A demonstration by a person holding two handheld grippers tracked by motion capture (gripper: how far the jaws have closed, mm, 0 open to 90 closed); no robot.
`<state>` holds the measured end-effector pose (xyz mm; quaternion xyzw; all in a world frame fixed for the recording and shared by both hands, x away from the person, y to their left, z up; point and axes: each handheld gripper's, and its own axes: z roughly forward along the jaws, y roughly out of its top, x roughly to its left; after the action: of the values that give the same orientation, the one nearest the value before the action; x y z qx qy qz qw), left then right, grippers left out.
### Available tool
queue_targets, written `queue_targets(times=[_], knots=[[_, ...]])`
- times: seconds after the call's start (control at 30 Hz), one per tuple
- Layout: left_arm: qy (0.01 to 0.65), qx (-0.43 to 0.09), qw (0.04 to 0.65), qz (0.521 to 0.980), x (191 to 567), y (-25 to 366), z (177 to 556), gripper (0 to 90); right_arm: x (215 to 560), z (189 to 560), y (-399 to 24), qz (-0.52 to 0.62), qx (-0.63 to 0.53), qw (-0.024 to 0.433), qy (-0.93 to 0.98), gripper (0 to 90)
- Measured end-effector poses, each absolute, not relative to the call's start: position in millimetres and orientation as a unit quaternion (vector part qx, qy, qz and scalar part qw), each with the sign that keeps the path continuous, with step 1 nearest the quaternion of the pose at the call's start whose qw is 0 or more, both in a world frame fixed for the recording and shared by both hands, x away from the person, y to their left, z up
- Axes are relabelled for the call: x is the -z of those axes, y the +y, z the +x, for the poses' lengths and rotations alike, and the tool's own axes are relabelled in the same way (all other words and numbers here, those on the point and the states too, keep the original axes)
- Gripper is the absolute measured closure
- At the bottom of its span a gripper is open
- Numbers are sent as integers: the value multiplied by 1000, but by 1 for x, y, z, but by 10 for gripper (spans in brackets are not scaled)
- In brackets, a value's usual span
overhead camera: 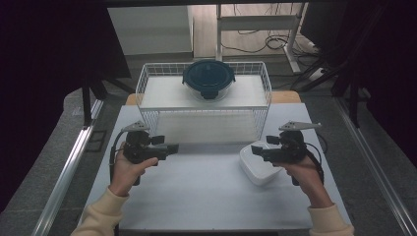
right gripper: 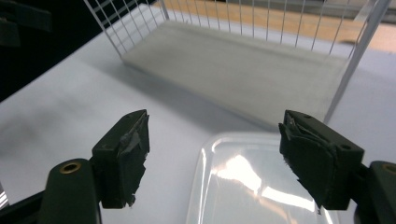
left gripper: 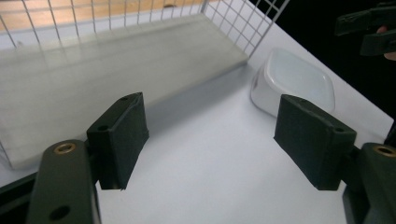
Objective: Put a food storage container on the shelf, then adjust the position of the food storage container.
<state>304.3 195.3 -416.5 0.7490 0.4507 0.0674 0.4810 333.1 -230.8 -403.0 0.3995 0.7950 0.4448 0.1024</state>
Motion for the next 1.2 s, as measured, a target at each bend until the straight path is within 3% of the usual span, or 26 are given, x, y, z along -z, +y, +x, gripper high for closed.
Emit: queue_targets(times=[0.27, 0.73, 1.2], knots=[[457, -66, 465, 755, 429, 196, 301, 249, 420, 332, -232, 409, -424, 93, 803, 255], [468, -62, 455, 755, 437, 196, 299, 250, 421, 333, -234, 415, -417, 100, 802, 263], [469, -50, 439, 765, 449, 192, 305, 245, 417, 353, -265, 463, -398, 125, 782, 405]])
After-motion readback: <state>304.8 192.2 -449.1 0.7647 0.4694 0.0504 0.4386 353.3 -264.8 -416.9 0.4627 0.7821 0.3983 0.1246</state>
